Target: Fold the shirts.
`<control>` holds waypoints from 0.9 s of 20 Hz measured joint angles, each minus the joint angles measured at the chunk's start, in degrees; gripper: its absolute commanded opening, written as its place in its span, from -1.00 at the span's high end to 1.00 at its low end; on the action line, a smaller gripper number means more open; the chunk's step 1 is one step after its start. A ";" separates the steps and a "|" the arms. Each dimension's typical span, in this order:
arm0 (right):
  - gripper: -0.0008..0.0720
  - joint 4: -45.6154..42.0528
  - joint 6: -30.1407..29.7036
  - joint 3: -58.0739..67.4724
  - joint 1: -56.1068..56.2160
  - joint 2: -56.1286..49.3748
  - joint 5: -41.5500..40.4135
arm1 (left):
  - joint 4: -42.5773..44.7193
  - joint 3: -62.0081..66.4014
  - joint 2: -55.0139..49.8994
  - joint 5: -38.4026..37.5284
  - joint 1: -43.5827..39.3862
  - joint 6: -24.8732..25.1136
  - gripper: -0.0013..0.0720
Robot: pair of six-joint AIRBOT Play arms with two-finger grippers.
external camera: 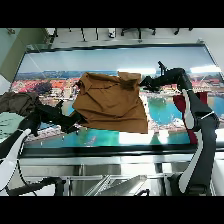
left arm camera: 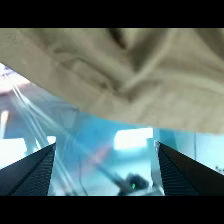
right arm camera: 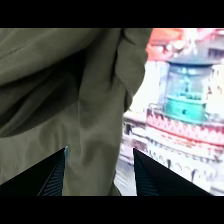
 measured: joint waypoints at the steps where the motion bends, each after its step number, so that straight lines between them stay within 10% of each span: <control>1: -0.29 0.00 -0.02 0.00 0.35 -0.15 0.81 | -0.81 -0.57 -0.90 -2.29 -0.70 0.00 -0.93; 3: -0.29 0.04 0.00 0.00 0.90 -0.35 2.05 | -2.93 0.07 -3.10 -5.09 -1.90 -0.20 -0.93; 7: 0.10 0.24 0.26 0.00 1.62 -0.90 4.04 | -3.19 5.70 -9.38 -8.70 -3.89 0.04 0.79; 8: 0.09 0.24 0.46 0.00 1.70 -1.09 4.26 | -2.97 7.45 -10.80 -8.52 -4.26 0.09 0.92; 18: 0.30 0.79 5.51 0.00 1.92 -1.60 3.02 | -2.25 15.10 -8.74 -3.65 -2.99 1.60 0.92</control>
